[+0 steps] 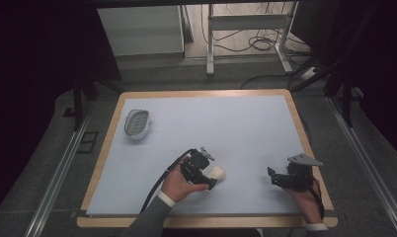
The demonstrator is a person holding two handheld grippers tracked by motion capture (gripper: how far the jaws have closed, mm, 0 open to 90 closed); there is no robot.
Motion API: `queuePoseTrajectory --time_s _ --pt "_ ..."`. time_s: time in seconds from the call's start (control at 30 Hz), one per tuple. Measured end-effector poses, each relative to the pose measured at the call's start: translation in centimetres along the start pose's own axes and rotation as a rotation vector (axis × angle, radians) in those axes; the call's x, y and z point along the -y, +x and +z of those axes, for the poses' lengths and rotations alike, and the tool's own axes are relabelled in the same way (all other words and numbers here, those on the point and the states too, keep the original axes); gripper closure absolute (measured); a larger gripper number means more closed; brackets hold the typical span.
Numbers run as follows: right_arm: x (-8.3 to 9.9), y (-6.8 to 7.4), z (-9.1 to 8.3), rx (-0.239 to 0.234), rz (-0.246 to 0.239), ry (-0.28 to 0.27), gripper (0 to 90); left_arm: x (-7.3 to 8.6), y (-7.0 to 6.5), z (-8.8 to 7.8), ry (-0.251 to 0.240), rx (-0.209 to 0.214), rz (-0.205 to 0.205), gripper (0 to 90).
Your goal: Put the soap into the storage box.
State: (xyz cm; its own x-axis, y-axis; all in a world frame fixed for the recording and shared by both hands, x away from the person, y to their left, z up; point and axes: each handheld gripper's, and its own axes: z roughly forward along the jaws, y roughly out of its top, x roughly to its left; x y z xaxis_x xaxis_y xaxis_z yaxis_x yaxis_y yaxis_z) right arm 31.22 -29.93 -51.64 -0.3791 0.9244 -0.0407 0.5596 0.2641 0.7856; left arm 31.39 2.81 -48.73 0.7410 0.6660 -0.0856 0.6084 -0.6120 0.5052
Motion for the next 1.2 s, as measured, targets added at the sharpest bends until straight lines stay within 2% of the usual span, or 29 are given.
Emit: queuePoseTrajectory --time_s 0.63,0.7,0.73,0.97,1.03,1.1,1.2 --pt "0.1 0.1 0.2 0.0 -0.01 0.008 7.5 -0.8 -0.8 2.8 0.075 -0.029 -0.003 29.2" --pt "0.1 0.1 0.2 0.0 -0.009 0.008 7.5 -0.7 -0.9 2.9 0.073 -0.038 -0.001 33.3" --pt "0.1 0.0 0.2 0.0 -0.008 0.007 7.5 -0.7 -1.0 2.9 0.071 -0.037 0.001 39.1" --pt "0.1 0.0 0.2 0.001 -0.008 0.007 7.5 -0.6 -1.5 3.1 0.082 -0.05 0.006 40.8" --pt "0.1 0.0 0.2 0.002 -0.009 0.007 7.5 -0.6 -1.6 3.0 0.081 -0.049 0.012 44.4" --pt "0.1 0.0 0.2 0.006 -0.007 0.007 7.5 -0.6 -1.6 2.9 0.086 -0.044 0.031 49.1" --pt "0.1 -0.1 0.1 0.007 -0.006 0.007 7.5 -0.8 -1.2 2.8 0.105 -0.02 0.042 49.3"
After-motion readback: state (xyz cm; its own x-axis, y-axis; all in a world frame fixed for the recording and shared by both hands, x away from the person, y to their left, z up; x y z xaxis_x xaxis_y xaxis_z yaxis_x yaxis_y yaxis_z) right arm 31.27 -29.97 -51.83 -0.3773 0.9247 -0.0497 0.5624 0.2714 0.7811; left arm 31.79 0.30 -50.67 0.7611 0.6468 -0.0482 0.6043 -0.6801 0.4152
